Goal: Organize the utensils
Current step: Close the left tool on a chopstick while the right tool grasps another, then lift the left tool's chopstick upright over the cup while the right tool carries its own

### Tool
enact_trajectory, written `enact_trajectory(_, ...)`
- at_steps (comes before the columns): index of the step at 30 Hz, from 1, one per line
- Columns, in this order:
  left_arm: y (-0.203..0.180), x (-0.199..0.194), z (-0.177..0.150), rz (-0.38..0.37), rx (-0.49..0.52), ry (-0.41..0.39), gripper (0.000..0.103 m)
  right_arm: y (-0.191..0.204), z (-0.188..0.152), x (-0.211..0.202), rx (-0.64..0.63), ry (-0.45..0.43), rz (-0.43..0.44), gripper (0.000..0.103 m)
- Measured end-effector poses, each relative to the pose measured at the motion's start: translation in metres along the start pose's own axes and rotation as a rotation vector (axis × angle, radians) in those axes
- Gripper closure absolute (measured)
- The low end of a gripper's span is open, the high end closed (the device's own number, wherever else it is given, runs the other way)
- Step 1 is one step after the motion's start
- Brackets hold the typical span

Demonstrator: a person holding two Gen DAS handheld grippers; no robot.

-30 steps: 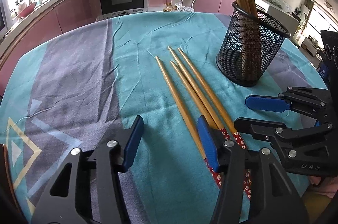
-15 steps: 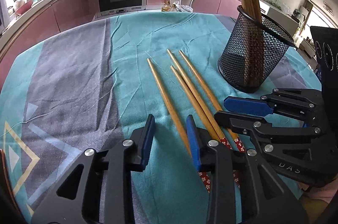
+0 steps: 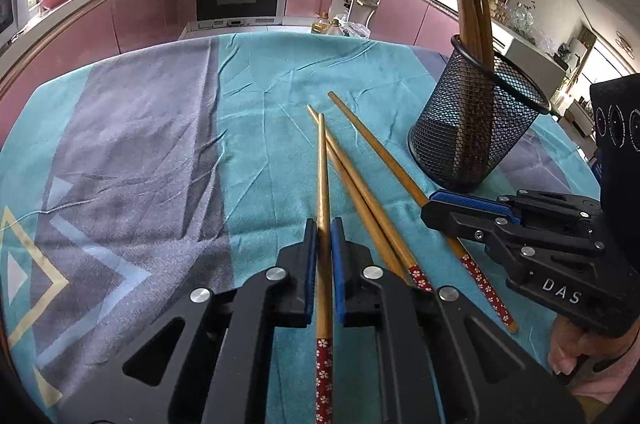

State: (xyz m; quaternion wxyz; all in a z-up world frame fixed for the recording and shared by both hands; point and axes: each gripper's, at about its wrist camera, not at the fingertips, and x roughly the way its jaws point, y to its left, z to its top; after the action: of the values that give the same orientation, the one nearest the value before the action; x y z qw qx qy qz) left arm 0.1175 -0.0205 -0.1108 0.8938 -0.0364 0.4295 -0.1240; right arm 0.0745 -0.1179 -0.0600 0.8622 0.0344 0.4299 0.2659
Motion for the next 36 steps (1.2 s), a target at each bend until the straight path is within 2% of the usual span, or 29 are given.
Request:
enact_trajectory(4, -0.004, -0.006, -0.004, -0.024, 0.026, 0.004, 0.095, 0.008, -0.002, -0.005, -0.056, 0.013, 0.025, 0.097)
enact_trajectory(13, -0.009, 0.006, -0.010, -0.040, 0.076, 0.059, 0.094, 0.014, -0.005, 0.009, -0.127, 0.092, 0.001, 0.095)
enact_trajectory(17, -0.009, 0.011, -0.005, -0.052, 0.086, 0.067, 0.089, 0.011, 0.000, 0.017, -0.111, 0.102, 0.013, 0.094)
enact_trajectory(21, -0.008, 0.019, 0.000, -0.056, 0.088, 0.072, 0.089, 0.011, 0.003, 0.021, -0.110, 0.098, 0.018, 0.097)
enact_trajectory(23, -0.009, 0.020, 0.003, -0.035, 0.080, 0.071, 0.095, 0.012, 0.002, 0.020, -0.114, 0.096, 0.023, 0.097)
enact_trajectory(28, -0.008, 0.011, 0.007, -0.052, 0.058, 0.044, 0.096, 0.012, 0.005, -0.005, -0.119, 0.024, 0.030, 0.097)
enact_trajectory(36, -0.011, -0.037, 0.027, -0.153, 0.069, -0.064, 0.096, 0.004, 0.019, -0.067, -0.098, -0.138, 0.043, 0.097)
